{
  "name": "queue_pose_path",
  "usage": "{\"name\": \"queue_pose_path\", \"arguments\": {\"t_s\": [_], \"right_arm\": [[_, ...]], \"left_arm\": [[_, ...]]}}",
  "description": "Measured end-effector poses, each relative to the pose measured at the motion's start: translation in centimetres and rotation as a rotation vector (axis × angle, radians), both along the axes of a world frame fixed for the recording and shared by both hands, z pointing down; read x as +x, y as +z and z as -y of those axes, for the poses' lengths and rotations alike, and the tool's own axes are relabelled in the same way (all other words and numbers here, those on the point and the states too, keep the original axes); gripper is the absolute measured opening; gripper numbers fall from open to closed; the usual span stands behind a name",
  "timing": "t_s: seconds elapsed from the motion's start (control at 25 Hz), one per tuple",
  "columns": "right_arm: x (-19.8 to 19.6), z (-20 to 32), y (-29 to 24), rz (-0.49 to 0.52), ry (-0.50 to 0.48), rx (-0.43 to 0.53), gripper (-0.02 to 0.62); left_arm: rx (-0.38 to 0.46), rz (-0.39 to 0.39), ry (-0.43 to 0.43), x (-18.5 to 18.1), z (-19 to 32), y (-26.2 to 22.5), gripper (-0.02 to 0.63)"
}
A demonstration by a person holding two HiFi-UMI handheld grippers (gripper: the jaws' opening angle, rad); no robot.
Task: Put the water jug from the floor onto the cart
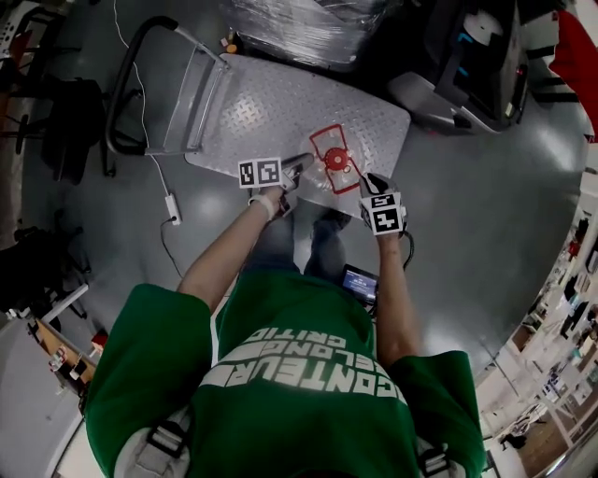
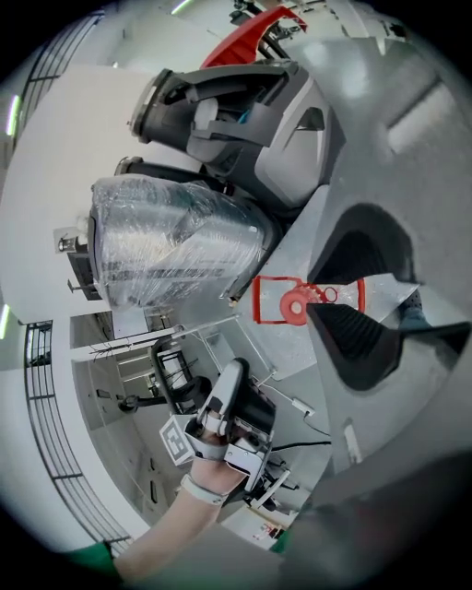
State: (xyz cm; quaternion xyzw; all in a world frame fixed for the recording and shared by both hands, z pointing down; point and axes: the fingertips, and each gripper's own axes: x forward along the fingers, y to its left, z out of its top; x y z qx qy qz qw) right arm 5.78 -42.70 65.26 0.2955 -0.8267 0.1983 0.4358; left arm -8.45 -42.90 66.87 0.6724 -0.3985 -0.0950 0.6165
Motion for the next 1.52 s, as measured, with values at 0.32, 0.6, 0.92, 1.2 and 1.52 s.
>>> {"name": "queue_pose_path", "arguments": {"t_s": [0.32,0.6,0.92,1.2,1.52], "right_arm": [[1.2,-0.4,-5.8,0.028,-0.026,0.084,0.028],[1.3,0.6,-10.2,0.063,-0.077,0.168,-0.006],[0.5,-0.2,-13.8,0.142,-0.127,0.225,-0.006],[-0.2,-2.3,-15.5,0.203,-0.158,0.219,-0.006],[-0.7,-3.5,-15.6,0.209,-0.201,0.213,-0.006]], "left_arm": [[0.087,-0.026,-0.006,1.2,-2.2,-5.0,0.030],[0.212,-0.018,0.047,2.0,-1.8,-9.9,0.009],[0.327,-0.003,0.046,1.9,-0.8,-15.0,-0.002],[0.453,-0.018,0.202,6.8,-3.1,-18.0,0.008],[0.505,-0.067,0.282,9.6,-4.8,-19.2,0.008]]}}
